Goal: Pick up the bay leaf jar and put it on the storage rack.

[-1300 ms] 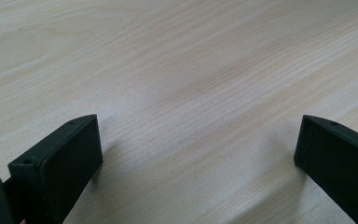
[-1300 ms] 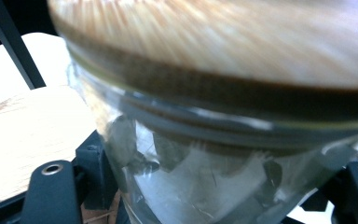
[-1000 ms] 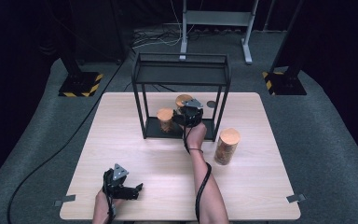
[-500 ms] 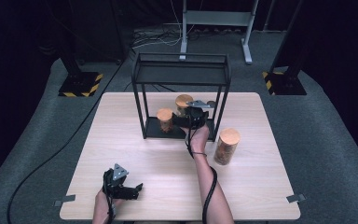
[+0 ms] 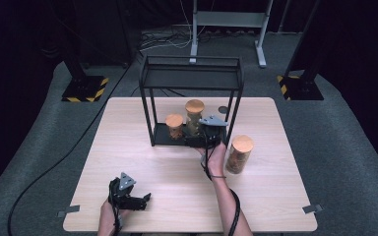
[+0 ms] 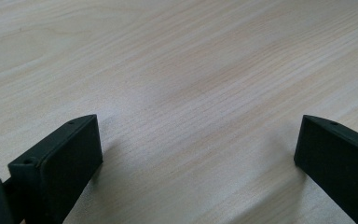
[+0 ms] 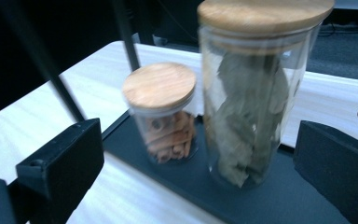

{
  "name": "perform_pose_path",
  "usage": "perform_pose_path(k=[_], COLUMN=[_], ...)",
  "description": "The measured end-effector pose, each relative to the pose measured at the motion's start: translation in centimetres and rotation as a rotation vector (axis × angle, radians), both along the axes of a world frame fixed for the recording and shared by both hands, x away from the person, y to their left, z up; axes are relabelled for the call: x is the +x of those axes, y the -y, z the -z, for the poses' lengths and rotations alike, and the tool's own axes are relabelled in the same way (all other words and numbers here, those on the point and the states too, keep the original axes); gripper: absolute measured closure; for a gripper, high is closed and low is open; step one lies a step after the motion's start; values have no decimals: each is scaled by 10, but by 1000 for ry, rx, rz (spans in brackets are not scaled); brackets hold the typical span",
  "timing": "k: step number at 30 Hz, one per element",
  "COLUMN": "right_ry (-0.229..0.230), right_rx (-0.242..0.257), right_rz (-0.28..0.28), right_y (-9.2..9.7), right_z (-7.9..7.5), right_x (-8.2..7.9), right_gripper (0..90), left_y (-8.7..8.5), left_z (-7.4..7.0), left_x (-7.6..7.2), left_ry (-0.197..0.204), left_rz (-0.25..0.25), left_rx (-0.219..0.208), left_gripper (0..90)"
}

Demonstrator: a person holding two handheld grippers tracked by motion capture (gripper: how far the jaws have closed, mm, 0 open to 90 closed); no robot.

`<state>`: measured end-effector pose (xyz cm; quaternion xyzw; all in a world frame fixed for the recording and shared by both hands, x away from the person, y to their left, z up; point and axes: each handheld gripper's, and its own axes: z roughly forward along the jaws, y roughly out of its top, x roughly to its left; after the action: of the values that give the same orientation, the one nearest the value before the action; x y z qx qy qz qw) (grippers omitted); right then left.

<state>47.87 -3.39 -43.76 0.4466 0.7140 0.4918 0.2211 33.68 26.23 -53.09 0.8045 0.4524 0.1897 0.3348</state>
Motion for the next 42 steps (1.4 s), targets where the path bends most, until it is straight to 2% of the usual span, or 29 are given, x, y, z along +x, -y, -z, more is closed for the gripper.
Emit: perform_pose_path(k=[9,20,28,36,39,42], right_ry=[13,25,16,-21,-42,-65], right_rx=[-60,-87,-92,-113,-141,-134], right_rz=[-83,-131,-134,-107,-80,-71], right_y=[0,15,35,57,69,78], right_z=[2,13,30,53,64,71], right_x=[-36,-82,-117,-147,-160,-168], right_gripper=[11,9,8,3,0,0], left_y=[0,0,0,1,0,1], left_z=[0,0,0,0,0,0], left_x=[0,0,0,0,0,0], left_ry=[0,0,1,2,1,1], left_rz=[0,2,6,7,8,10], left_rx=[0,0,0,-1,-1,-2], left_gripper=[0,0,0,0,0,0])
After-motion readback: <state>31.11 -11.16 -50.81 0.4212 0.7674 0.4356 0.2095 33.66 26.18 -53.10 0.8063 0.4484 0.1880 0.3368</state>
